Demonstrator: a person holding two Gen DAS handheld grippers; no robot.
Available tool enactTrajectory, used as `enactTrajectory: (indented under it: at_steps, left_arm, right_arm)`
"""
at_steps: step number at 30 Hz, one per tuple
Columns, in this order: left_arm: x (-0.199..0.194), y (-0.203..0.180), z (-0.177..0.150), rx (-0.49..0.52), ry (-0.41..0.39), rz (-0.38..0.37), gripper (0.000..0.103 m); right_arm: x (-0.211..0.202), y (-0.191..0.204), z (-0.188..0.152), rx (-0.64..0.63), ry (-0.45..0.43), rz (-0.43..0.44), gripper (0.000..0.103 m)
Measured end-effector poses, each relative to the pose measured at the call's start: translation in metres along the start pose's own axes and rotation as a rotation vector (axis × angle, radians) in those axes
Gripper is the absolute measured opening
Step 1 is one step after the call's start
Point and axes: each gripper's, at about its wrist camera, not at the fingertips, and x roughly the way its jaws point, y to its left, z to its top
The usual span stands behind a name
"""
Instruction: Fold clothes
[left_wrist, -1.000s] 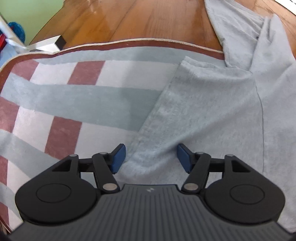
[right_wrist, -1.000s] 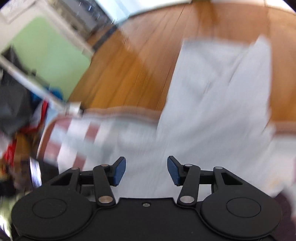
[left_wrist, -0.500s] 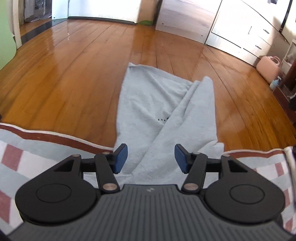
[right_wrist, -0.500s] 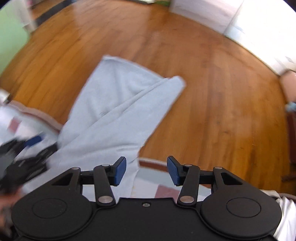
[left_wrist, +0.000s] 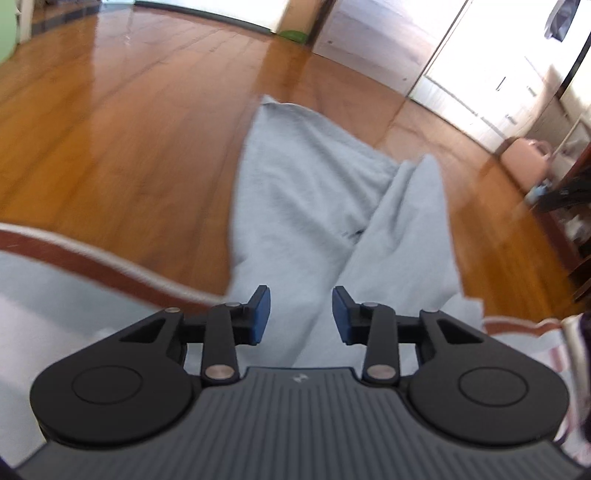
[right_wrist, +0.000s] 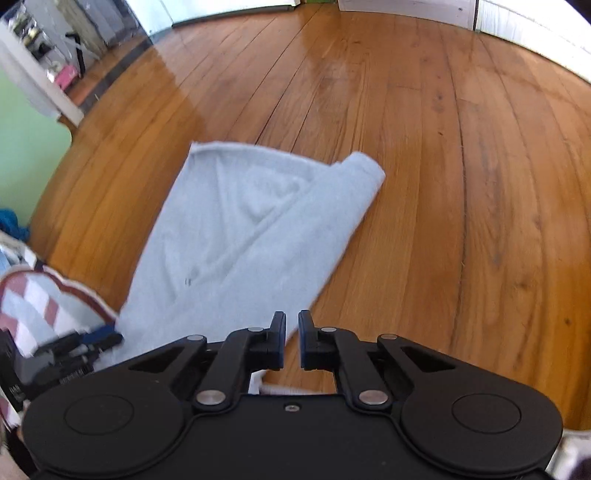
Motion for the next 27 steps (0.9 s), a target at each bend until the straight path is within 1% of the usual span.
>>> enactTrajectory:
  at_steps: [2, 3, 4, 5, 6, 7, 8, 9, 11, 13, 14, 15, 16, 19, 21, 22, 23, 24, 26, 27]
  left_arm:
    - [0.015, -0.01, 0.003, -0.055, 0.005, -0.02, 0.029]
    - [0.021, -0.017, 0.001, -0.062, 0.015, -0.03, 0.029]
    - [0.026, -0.028, -0.002, -0.03, 0.015, -0.023, 0.029]
    - [0.032, -0.039, -0.004, 0.022, 0.022, 0.021, 0.028]
    - [0.039, -0.049, -0.005, 0.071, 0.031, 0.057, 0.028]
    - [0.043, -0.056, -0.003, 0.101, 0.044, 0.06, 0.028]
    - [0.046, -0.057, 0.0, 0.108, 0.04, 0.064, 0.028]
    - [0.048, -0.057, 0.003, 0.114, 0.036, 0.069, 0.028]
    - [0.053, -0.059, 0.01, 0.126, 0.027, 0.077, 0.028]
    - [0.059, -0.056, 0.015, 0.122, 0.038, 0.09, 0.028]
    - [0.062, -0.052, 0.017, 0.111, 0.05, 0.094, 0.028]
    - [0.061, -0.046, 0.019, 0.08, 0.066, 0.082, 0.028]
    - [0.062, -0.042, 0.02, 0.046, 0.077, 0.06, 0.028]
    - [0.067, -0.034, 0.025, -0.008, 0.1, 0.009, 0.028]
    - [0.068, -0.035, 0.024, 0.018, 0.113, 0.007, 0.029]
    - [0.067, -0.036, 0.022, 0.027, 0.118, 0.008, 0.033]
    - [0.066, -0.037, 0.02, 0.035, 0.123, 0.009, 0.033]
    - [0.065, -0.037, 0.017, 0.043, 0.126, 0.01, 0.033]
    - [0.065, -0.038, 0.016, 0.048, 0.117, 0.011, 0.033]
    - [0.064, -0.039, 0.015, 0.053, 0.116, 0.012, 0.033]
  right_arm:
    - [0.02, -0.006, 0.019, 0.026, -0.003, 0.046, 0.022]
    - [0.032, -0.008, 0.03, 0.042, -0.007, 0.069, 0.024]
    - [0.044, -0.009, 0.04, 0.064, -0.013, 0.088, 0.028]
    - [0.057, -0.009, 0.05, 0.09, -0.02, 0.108, 0.035]
    - [0.071, -0.008, 0.06, 0.106, -0.029, 0.132, 0.035]
    - [0.085, -0.005, 0.07, 0.109, -0.033, 0.141, 0.037]
    - [0.097, -0.003, 0.079, 0.108, -0.033, 0.137, 0.038]
    - [0.11, -0.001, 0.088, 0.111, -0.03, 0.121, 0.038]
    - [0.139, 0.002, 0.102, 0.121, -0.006, 0.057, 0.038]
    - [0.163, 0.006, 0.111, 0.129, 0.06, -0.039, 0.038]
    - [0.175, 0.008, 0.115, 0.132, 0.092, -0.086, 0.038]
    - [0.187, 0.01, 0.12, 0.136, 0.125, -0.134, 0.038]
    - [0.194, 0.012, 0.121, 0.132, 0.137, -0.166, 0.039]
    - [0.196, 0.018, 0.115, 0.097, 0.099, -0.207, 0.044]
    - [0.198, 0.022, 0.111, 0.074, 0.074, -0.234, 0.055]
    - [0.199, 0.024, 0.109, 0.063, 0.061, -0.247, 0.056]
    - [0.2, 0.027, 0.107, 0.051, 0.048, -0.261, 0.055]
    - [0.201, 0.029, 0.105, 0.04, 0.035, -0.274, 0.04]
    - [0.202, 0.032, 0.101, 0.019, 0.011, -0.3, 0.007]
    - [0.2, 0.033, 0.099, 0.012, 0.002, -0.311, 0.005]
